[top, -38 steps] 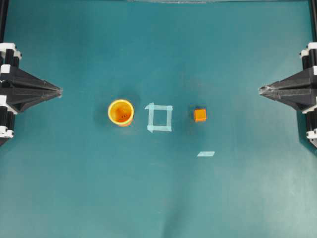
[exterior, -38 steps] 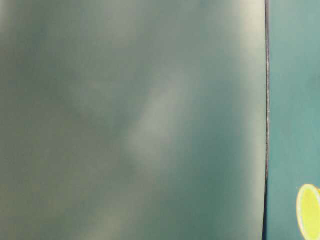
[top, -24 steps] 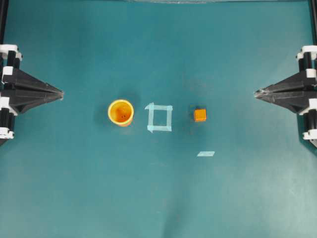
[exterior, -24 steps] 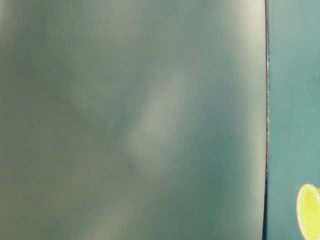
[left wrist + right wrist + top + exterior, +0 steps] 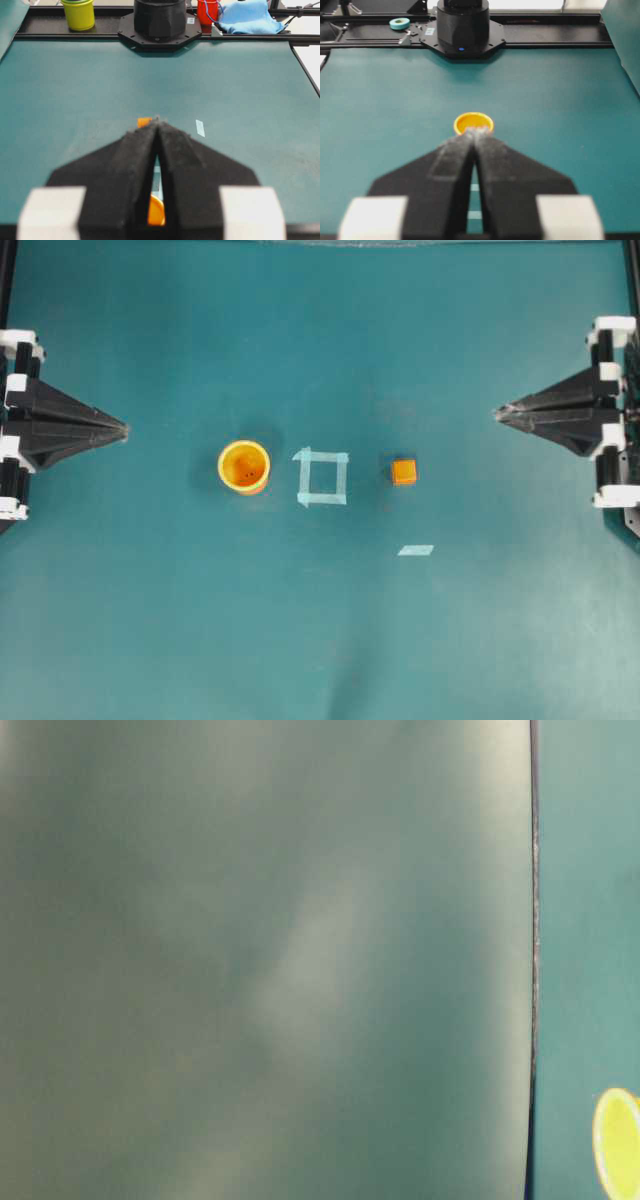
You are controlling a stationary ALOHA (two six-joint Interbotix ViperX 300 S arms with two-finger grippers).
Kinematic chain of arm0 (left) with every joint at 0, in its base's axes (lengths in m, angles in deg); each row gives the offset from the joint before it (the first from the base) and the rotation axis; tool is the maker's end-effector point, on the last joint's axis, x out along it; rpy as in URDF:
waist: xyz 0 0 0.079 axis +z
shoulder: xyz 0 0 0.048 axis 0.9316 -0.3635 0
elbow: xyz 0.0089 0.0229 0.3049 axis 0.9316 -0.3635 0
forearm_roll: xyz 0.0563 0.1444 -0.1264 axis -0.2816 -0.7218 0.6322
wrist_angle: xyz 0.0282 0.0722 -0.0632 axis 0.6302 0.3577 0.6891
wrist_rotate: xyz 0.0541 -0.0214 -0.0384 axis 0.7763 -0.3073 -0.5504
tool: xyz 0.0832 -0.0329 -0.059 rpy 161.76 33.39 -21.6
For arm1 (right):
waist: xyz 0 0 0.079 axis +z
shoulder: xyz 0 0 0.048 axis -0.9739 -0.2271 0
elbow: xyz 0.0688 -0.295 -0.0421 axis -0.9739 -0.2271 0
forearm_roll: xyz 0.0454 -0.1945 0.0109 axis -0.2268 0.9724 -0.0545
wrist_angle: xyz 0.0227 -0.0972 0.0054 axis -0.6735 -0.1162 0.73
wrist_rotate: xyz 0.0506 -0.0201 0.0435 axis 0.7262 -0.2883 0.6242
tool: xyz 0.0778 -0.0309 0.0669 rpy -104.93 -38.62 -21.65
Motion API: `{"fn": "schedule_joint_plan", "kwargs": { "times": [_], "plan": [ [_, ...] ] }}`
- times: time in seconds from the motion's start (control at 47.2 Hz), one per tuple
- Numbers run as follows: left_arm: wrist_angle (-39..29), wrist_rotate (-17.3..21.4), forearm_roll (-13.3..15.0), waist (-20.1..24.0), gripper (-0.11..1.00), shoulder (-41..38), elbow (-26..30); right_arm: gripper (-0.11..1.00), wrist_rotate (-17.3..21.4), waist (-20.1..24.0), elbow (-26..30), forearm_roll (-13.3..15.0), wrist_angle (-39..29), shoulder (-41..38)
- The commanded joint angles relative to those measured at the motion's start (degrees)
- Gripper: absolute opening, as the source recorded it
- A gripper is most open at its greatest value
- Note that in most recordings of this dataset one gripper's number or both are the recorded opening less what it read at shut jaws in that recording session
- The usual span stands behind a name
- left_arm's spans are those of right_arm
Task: Move the block to the right with right arm.
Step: 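Open the right gripper and move it left over the orange cube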
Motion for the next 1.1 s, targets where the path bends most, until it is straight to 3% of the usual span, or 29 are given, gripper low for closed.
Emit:
{"fn": "schedule_joint_plan", "kwargs": {
  "times": [0.0, 0.127, 0.275, 0.784, 1.081],
  "plan": [
    [0.26, -0.09, -0.18, -0.09, 0.00, -0.44, 1.67, 0.19, 0.09, -0.62, 2.37, -0.18, 0.18, -1.67],
    [0.26, -0.09, -0.18, -0.09, 0.00, -0.44, 1.67, 0.41, 0.09, -1.14, 3.87, -0.18, 0.18, -4.57],
    [0.26, -0.09, -0.09, -0.09, 0.00, -0.44, 1.67, 0.55, 0.00, -1.85, 5.45, -0.09, 0.18, -8.53],
    [0.26, -0.09, -0.09, -0.09, 0.00, -0.44, 1.67, 0.60, -0.18, -2.20, 11.43, -0.18, -3.16, -26.81],
    [0.26, -0.09, -0.09, -0.09, 0.00, -0.44, 1.58, 0.60, -0.18, -2.20, 11.95, -0.09, -2.90, -35.86]
  ]
}}
